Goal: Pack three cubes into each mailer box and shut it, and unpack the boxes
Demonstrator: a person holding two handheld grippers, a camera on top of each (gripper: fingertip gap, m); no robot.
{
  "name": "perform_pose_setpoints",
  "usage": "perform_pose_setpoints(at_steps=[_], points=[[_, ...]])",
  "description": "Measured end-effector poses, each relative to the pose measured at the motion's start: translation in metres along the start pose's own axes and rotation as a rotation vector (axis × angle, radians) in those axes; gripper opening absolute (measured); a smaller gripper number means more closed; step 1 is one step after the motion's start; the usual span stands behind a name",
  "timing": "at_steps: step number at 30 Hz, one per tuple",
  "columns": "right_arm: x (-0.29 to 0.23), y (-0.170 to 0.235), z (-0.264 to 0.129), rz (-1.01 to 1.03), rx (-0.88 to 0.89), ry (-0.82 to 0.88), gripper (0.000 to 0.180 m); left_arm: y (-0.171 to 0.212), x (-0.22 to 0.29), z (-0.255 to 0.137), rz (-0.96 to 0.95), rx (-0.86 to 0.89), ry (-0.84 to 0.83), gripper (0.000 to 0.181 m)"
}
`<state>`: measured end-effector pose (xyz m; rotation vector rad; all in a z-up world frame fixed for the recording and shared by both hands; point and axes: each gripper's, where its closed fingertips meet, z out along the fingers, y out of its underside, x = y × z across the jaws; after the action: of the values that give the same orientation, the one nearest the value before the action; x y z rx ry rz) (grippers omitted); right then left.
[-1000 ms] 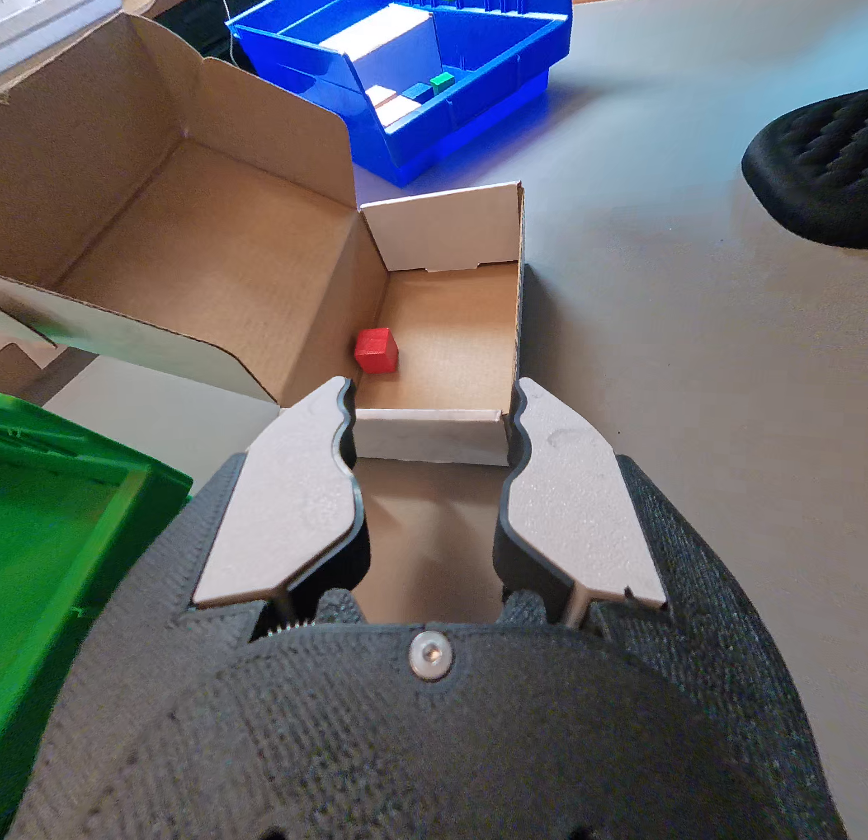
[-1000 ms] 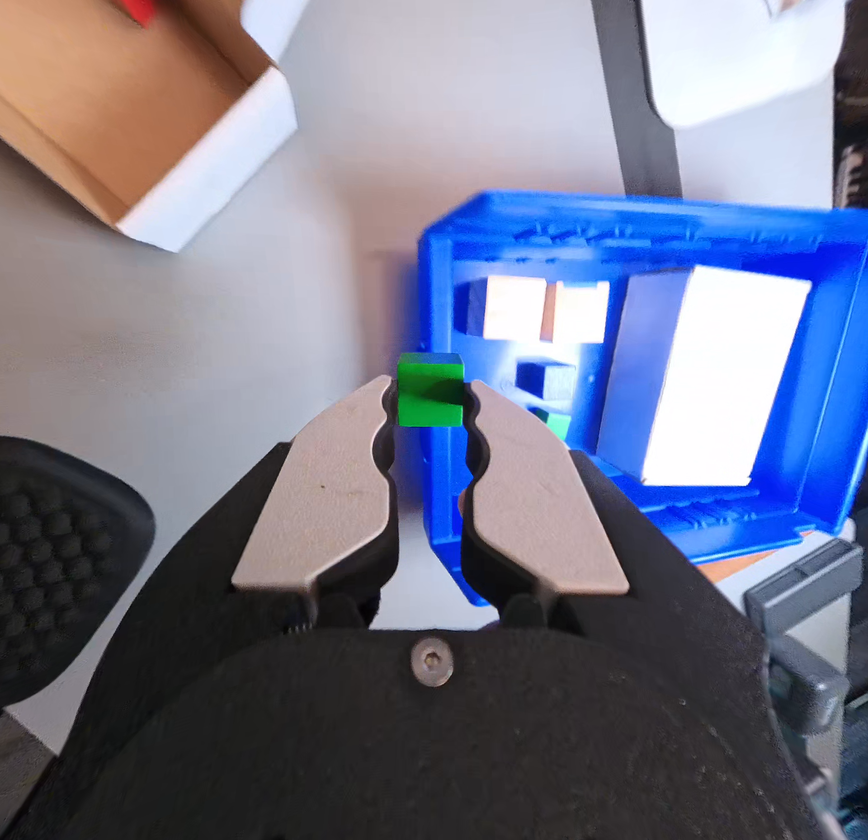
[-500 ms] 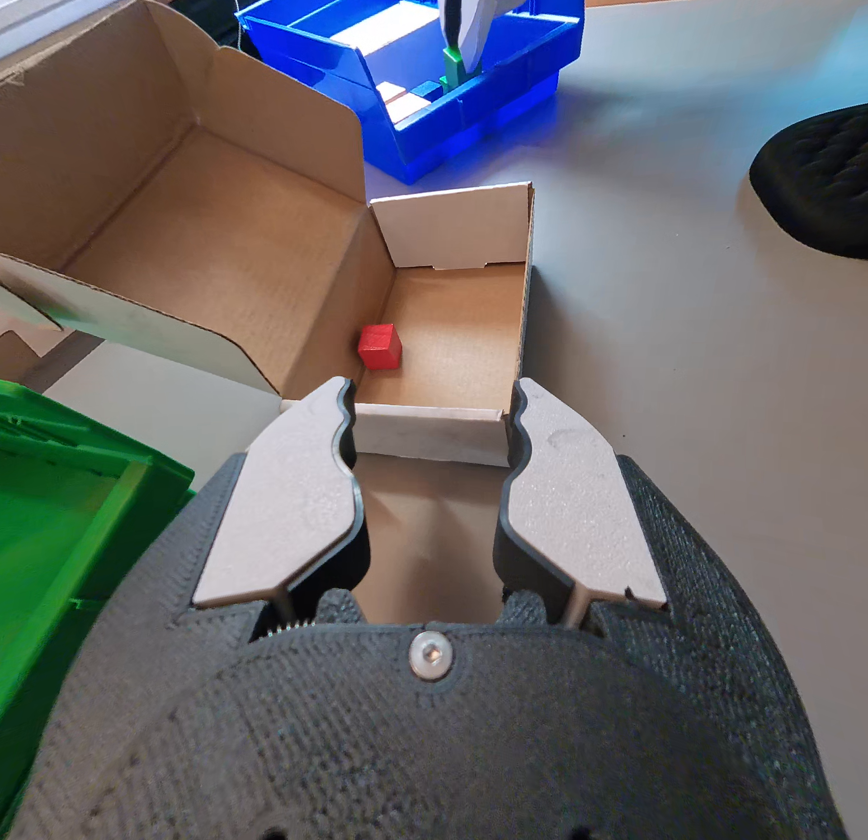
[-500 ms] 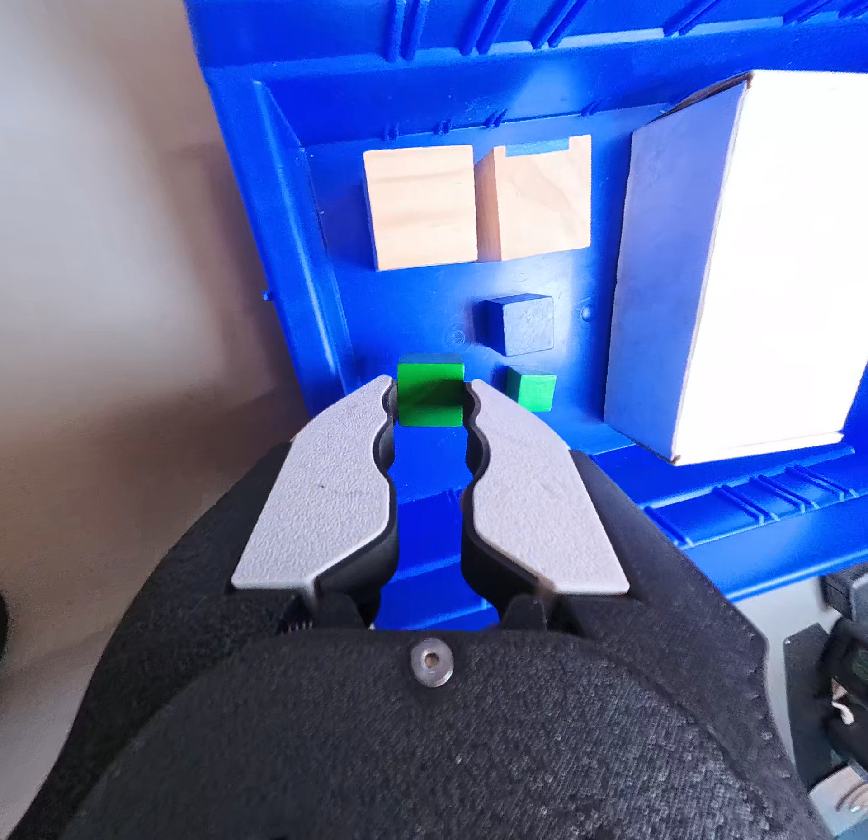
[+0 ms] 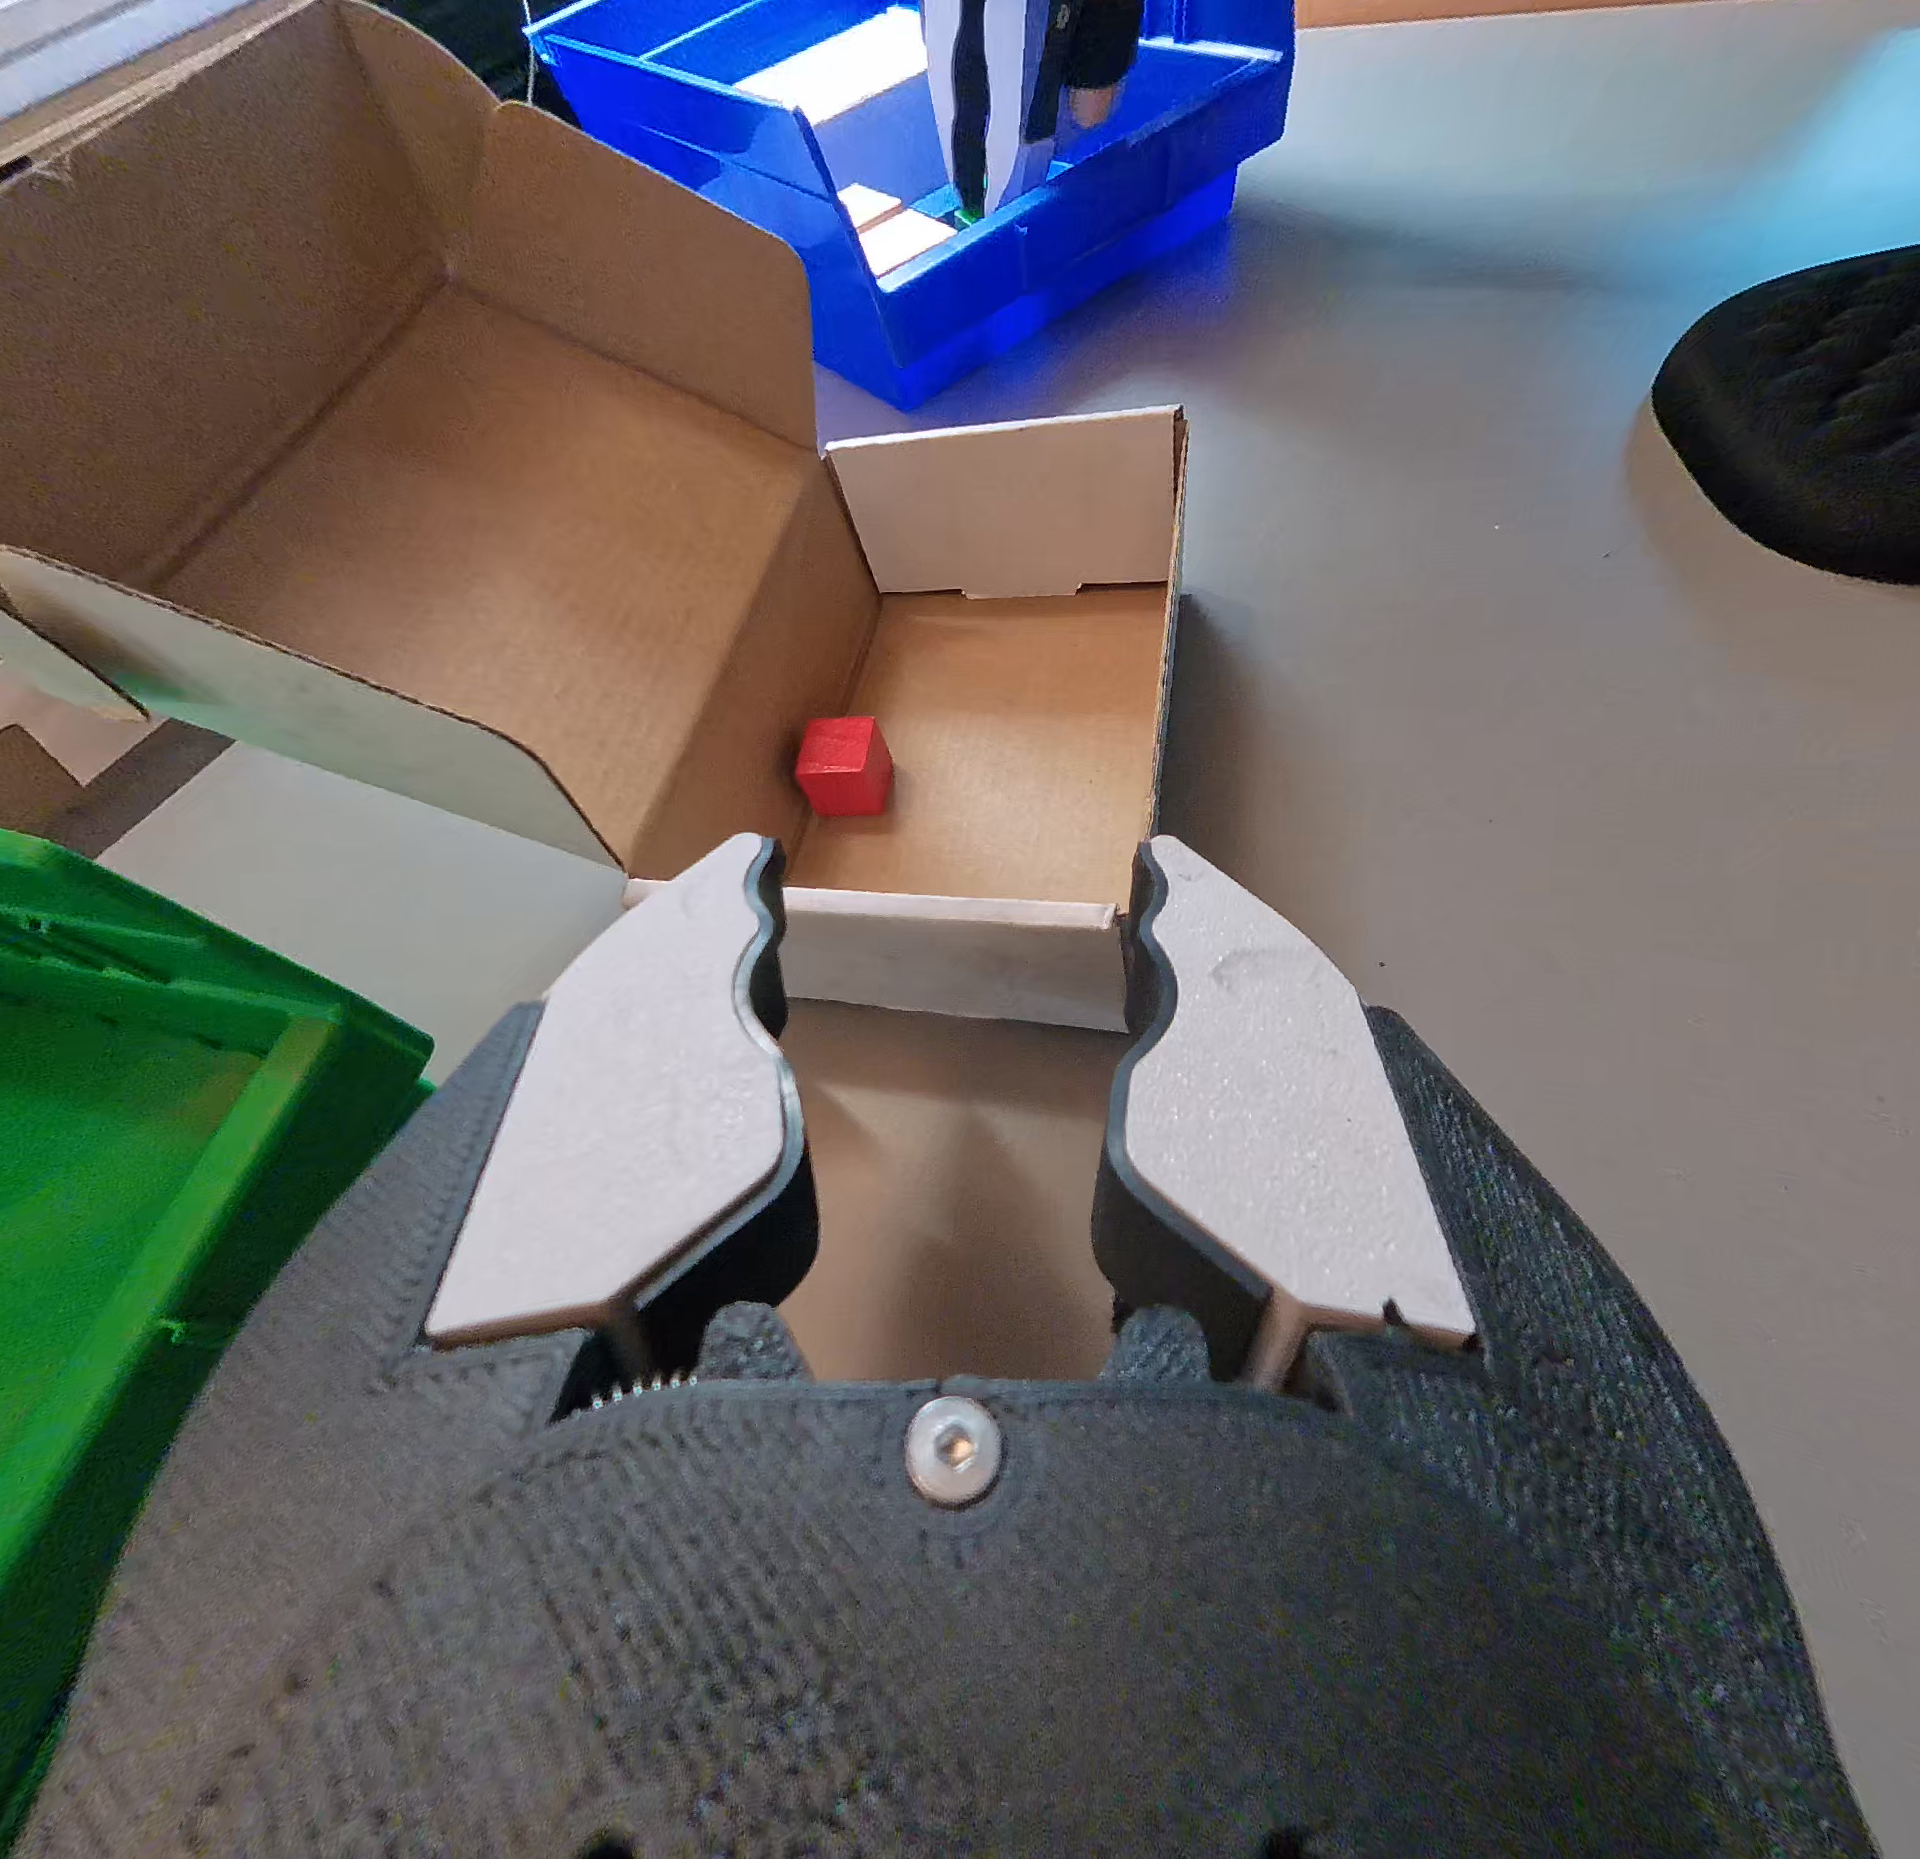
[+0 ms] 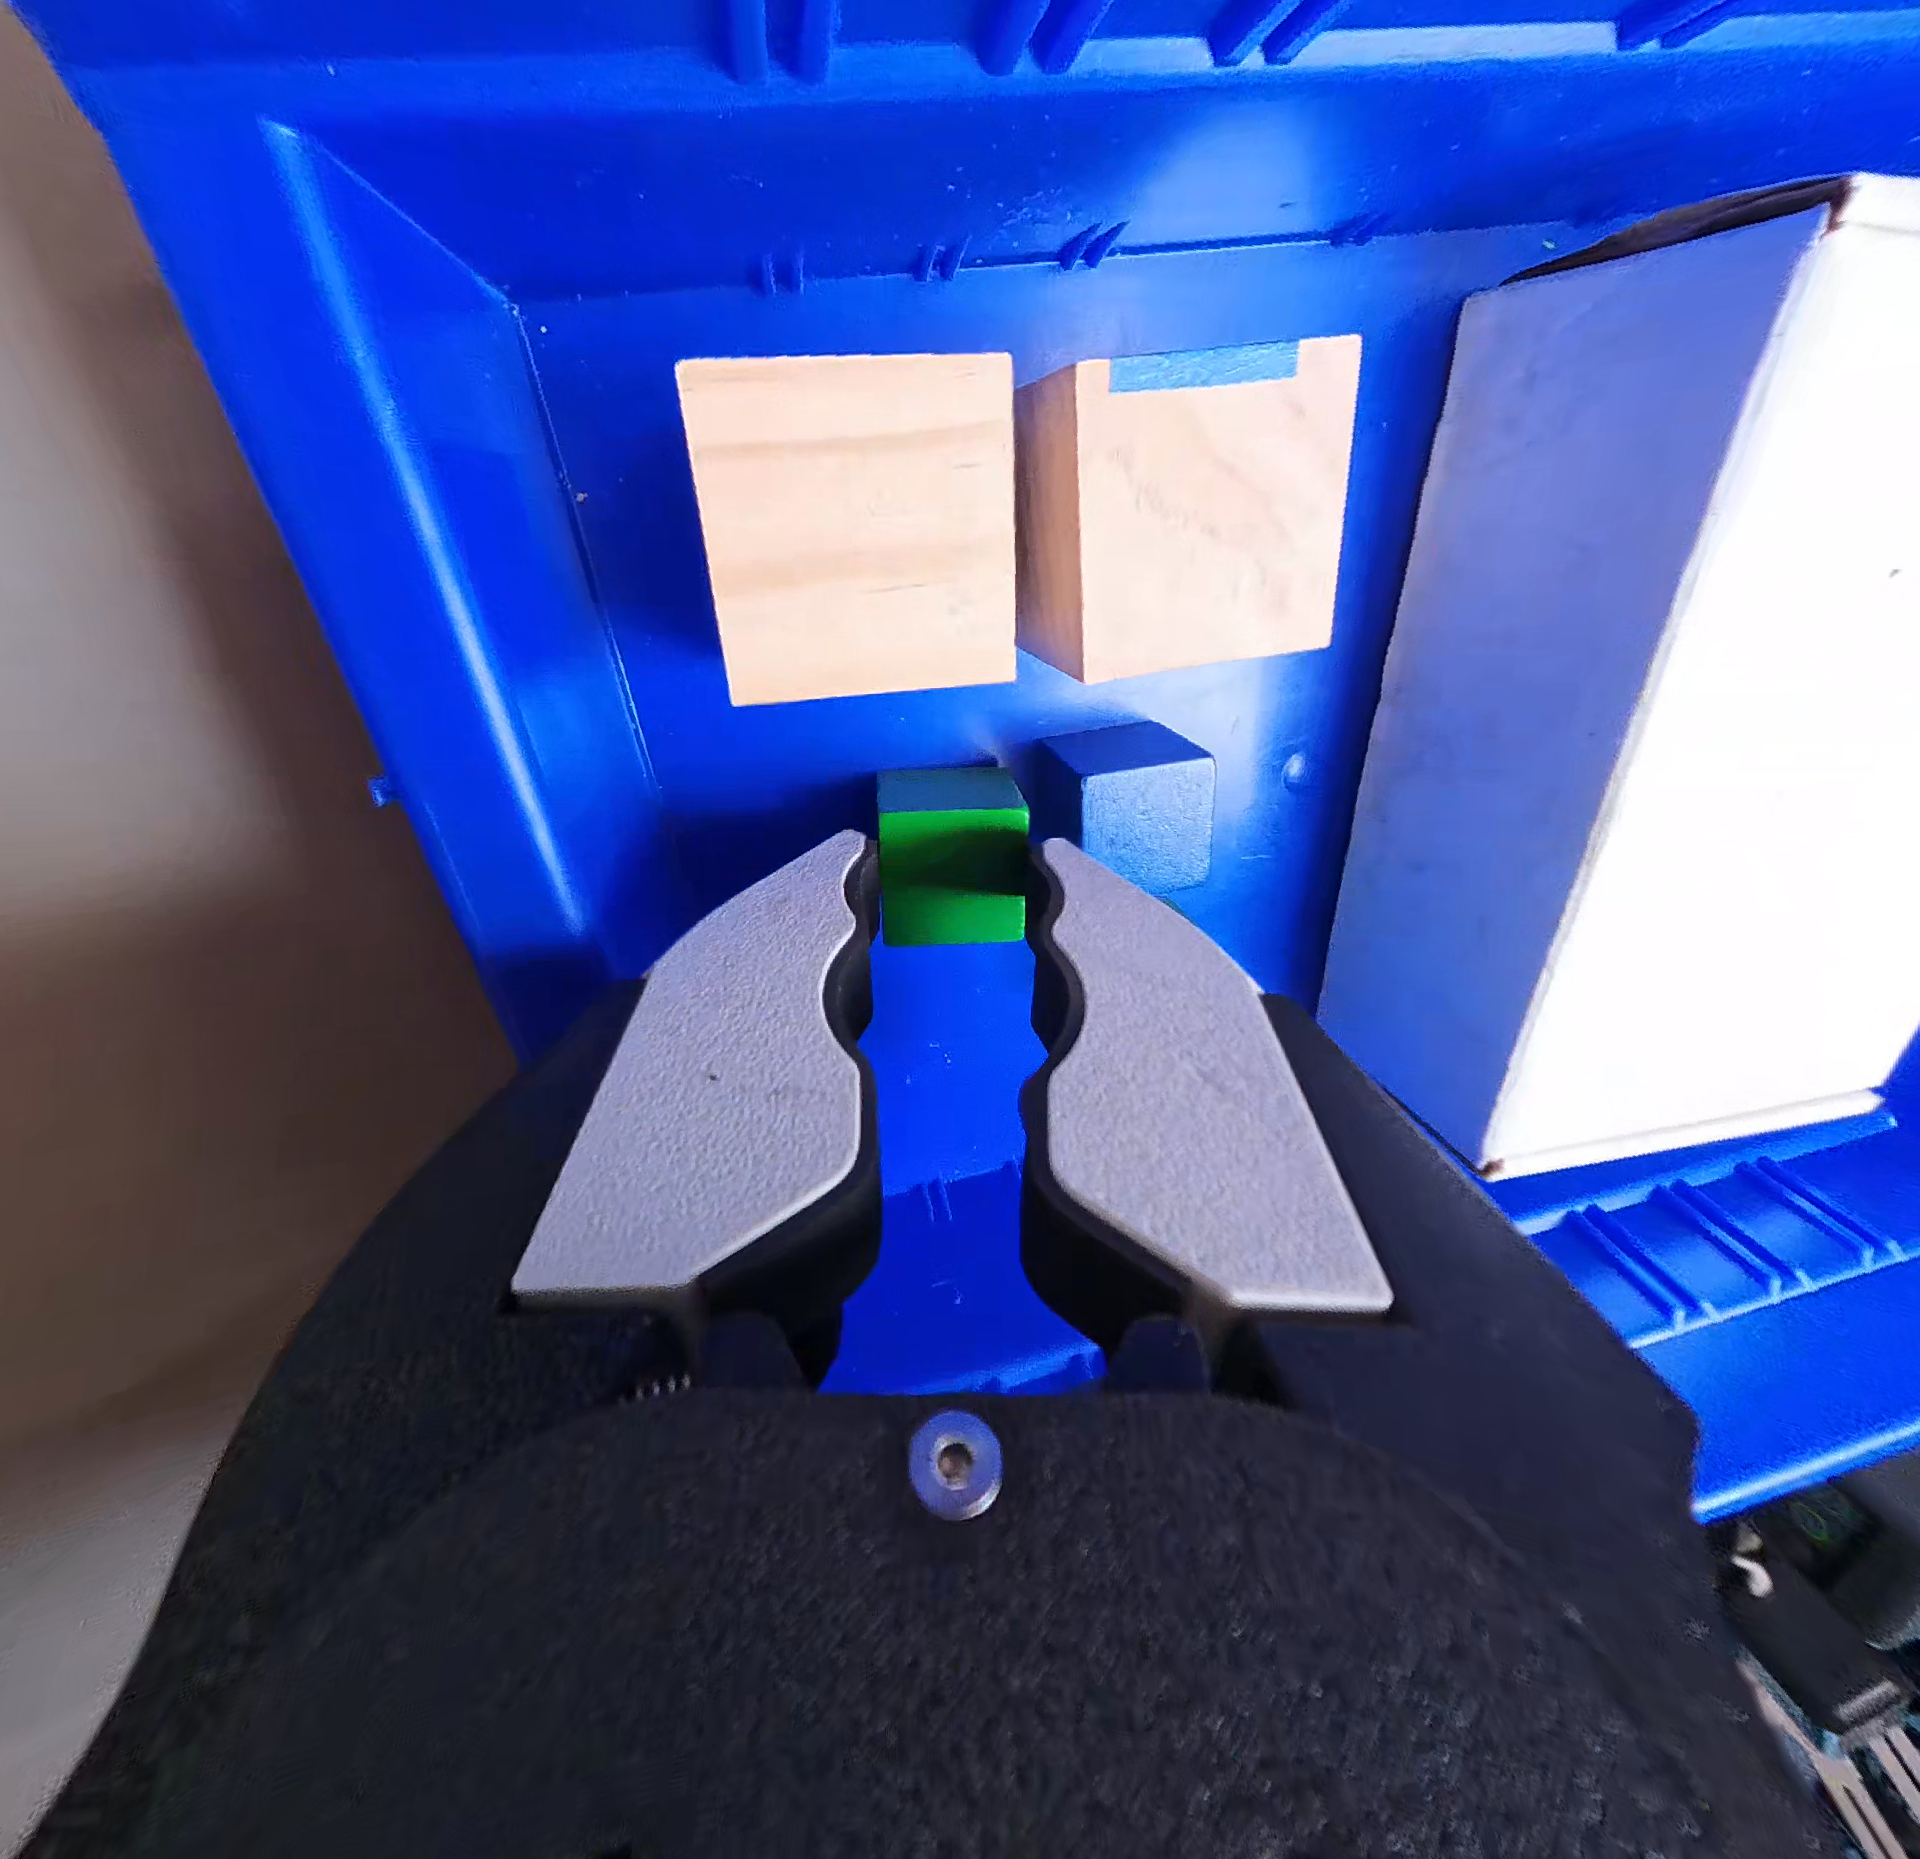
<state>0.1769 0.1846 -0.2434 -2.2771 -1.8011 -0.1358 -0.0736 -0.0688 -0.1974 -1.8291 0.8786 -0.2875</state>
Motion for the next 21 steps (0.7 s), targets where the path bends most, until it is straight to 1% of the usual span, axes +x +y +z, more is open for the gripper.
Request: perform_pose_setpoints(at_steps=[3,5,7,10,13,16,18,21], points=[[0.0,0.001,0.002,-0.003,-0.019,0.005,0.028,0.001,0.0,0.0,-0.001,-0.002,0.001,0.063],[0.001,0.002,0.0,0.009,-0.024,0.008,0.037,0.001,-0.001,0.0,-0.003,-0.001,0.0,0.063],[-0.001,-0.007,-0.012,0.005,0.027,0.013,0.04,0.001,-0.002,0.0,-0.006,-0.001,0.0,0.063],[-0.01,-0.036,-0.049,-0.017,0.186,0.037,0.039,0.001,-0.002,0.001,-0.008,-0.001,0.002,0.063],[-0.046,-0.077,-0.091,-0.109,0.361,0.008,0.035,0.001,0.0,0.001,-0.005,-0.003,0.003,0.063],[-0.102,-0.113,-0.117,-0.26,0.455,-0.034,0.033,0.0,0.001,0.001,0.002,-0.003,0.003,0.063],[-0.14,-0.131,-0.119,-0.369,0.454,-0.053,0.033,0.0,0.002,0.0,0.006,-0.002,0.001,0.063],[-0.188,-0.15,-0.105,-0.49,0.409,-0.084,0.033,-0.003,0.001,-0.002,0.006,0.007,-0.004,0.063]])
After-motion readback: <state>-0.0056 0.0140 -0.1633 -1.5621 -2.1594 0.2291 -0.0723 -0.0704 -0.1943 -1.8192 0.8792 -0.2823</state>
